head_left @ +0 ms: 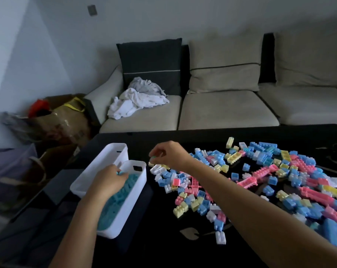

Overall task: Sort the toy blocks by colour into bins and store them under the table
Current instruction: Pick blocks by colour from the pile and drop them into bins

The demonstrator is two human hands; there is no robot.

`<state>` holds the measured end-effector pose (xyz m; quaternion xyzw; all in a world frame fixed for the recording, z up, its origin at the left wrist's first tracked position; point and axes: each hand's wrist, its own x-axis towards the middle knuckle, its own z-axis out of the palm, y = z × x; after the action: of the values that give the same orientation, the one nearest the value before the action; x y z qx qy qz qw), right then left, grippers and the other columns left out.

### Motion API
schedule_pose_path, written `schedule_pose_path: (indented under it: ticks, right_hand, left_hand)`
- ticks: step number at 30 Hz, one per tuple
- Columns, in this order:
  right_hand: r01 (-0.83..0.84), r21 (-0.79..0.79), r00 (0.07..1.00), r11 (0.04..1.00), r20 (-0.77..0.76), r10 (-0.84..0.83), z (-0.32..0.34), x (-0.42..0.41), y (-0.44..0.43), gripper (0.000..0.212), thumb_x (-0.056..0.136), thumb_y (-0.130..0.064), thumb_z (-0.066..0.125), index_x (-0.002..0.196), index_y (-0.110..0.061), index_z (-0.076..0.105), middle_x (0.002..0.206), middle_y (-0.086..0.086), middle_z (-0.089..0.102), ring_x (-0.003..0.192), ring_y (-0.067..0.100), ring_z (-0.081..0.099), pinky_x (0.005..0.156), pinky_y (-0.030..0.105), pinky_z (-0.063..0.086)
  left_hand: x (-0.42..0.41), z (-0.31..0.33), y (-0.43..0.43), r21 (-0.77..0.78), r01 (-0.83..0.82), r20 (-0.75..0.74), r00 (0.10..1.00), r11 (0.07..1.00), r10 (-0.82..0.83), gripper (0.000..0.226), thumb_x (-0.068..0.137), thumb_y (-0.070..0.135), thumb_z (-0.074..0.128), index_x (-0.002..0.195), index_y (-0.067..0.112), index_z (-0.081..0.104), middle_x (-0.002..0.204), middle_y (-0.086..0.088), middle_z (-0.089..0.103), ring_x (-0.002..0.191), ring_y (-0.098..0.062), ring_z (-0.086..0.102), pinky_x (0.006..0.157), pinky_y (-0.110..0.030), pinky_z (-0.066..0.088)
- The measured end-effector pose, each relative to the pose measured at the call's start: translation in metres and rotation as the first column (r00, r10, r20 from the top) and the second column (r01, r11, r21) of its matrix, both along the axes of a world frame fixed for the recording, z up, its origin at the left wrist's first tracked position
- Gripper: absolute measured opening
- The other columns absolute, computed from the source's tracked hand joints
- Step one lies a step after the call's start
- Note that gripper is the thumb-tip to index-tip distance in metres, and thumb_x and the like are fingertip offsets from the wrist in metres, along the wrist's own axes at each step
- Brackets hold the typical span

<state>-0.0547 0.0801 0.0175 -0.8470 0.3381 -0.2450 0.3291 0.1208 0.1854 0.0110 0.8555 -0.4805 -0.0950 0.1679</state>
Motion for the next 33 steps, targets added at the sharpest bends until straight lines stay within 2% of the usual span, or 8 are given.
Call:
schedule_pose_path:
  ticks: [3, 8, 12, 19, 22, 24, 28, 33]
  right_hand:
    - [-0.04, -0.015, 0.999, 0.999, 0.005, 0.04, -0.006, 0.039, 0.014, 0.024, 0.08, -0.018, 0.072, 0.103, -0.011, 0.07, 0.088, 0.0, 0.065, 0.074, 0.008, 0.057, 0.066, 0.014, 0.042]
    - [-0.028, -0.002, 1.0, 1.0, -0.011, 0.028, -0.015, 0.063, 0.027, 0.028, 0.092, -0.02, 0.057, 0.118, -0.013, 0.065, 0.117, 0.007, 0.065, 0.105, 0.02, 0.061, 0.089, 0.026, 0.045]
    - [0.005, 0.004, 0.999, 1.0, -0.046, -0.005, -0.021, 0.049, 0.018, 0.03, 0.096, -0.01, 0.042, 0.113, -0.013, 0.067, 0.114, 0.006, 0.066, 0.082, 0.017, 0.06, 0.067, 0.02, 0.047]
    - [0.066, 0.024, 0.993, 0.998, -0.098, -0.063, -0.017, -0.007, -0.007, 0.024, 0.098, -0.017, 0.046, 0.114, -0.013, 0.063, 0.101, 0.003, 0.064, 0.08, 0.012, 0.059, 0.067, 0.017, 0.047]
    - [0.102, 0.033, 0.988, 0.994, -0.122, -0.097, -0.016, -0.035, -0.018, 0.023, 0.097, -0.019, 0.048, 0.113, -0.014, 0.063, 0.1, 0.001, 0.064, 0.084, 0.012, 0.061, 0.072, 0.021, 0.051]
    - [0.124, 0.029, 0.983, 0.992, -0.143, -0.119, -0.016, -0.055, -0.026, 0.023, 0.097, -0.018, 0.047, 0.114, -0.016, 0.063, 0.106, -0.001, 0.064, 0.088, 0.007, 0.058, 0.075, 0.016, 0.047]
    - [0.219, -0.023, 0.957, 0.975, -0.188, -0.219, -0.02, -0.103, -0.047, 0.023, 0.097, -0.017, 0.047, 0.113, -0.017, 0.064, 0.11, -0.001, 0.065, 0.093, 0.011, 0.061, 0.082, 0.022, 0.051]
    - [0.477, -0.135, 0.819, 0.868, -0.289, -0.495, -0.033, -0.169, -0.084, 0.034, 0.094, -0.005, 0.042, 0.12, -0.014, 0.062, 0.12, 0.005, 0.063, 0.104, 0.022, 0.061, 0.083, 0.027, 0.048]
  left_hand:
    - [0.007, -0.006, 0.01, 0.058, 0.001, -0.061, 0.998, 0.998, 0.002, 0.03, 0.092, 0.025, 0.054, 0.117, 0.01, 0.057, 0.104, -0.008, 0.063, 0.084, -0.02, 0.057, 0.073, -0.029, 0.042]
    - [0.007, -0.011, 0.024, 0.015, 0.067, -0.169, 0.983, 0.998, -0.064, 0.046, 0.092, 0.03, 0.057, 0.134, 0.017, 0.047, 0.131, -0.006, 0.054, 0.113, -0.024, 0.055, 0.093, -0.034, 0.045]
    - [-0.007, -0.02, 0.025, 0.026, 0.197, -0.033, 0.98, 0.98, -0.197, 0.035, 0.084, 0.039, 0.067, 0.11, 0.017, 0.061, 0.104, 0.0, 0.066, 0.097, -0.017, 0.061, 0.083, -0.028, 0.046]
    - [-0.021, -0.033, -0.011, 0.067, 0.211, 0.18, 0.959, 0.975, -0.22, 0.014, 0.09, 0.024, 0.06, 0.094, 0.012, 0.066, 0.094, -0.008, 0.07, 0.081, -0.022, 0.062, 0.064, -0.025, 0.041]
    - [-0.028, -0.029, -0.034, 0.07, 0.197, 0.19, 0.96, 0.978, -0.207, 0.022, 0.091, 0.018, 0.057, 0.07, 0.013, 0.054, 0.068, -0.003, 0.058, 0.068, -0.019, 0.052, 0.051, -0.023, 0.029]
    - [-0.032, -0.027, -0.054, 0.102, 0.194, 0.186, 0.96, 0.976, -0.21, 0.016, 0.092, 0.016, 0.055, 0.081, 0.006, 0.061, 0.072, -0.008, 0.06, 0.075, -0.023, 0.057, 0.055, -0.024, 0.029]
    - [-0.044, -0.021, -0.087, 0.04, 0.119, 0.137, 0.983, 0.992, -0.124, 0.03, 0.09, 0.021, 0.057, 0.114, 0.004, 0.06, 0.114, -0.014, 0.063, 0.105, -0.028, 0.059, 0.079, -0.031, 0.043]
    - [-0.088, -0.012, -0.132, -0.129, 0.288, 0.078, 0.957, 0.949, -0.279, 0.044, 0.091, 0.028, 0.059, 0.132, 0.014, 0.049, 0.127, -0.009, 0.055, 0.114, -0.022, 0.054, 0.092, -0.034, 0.045]
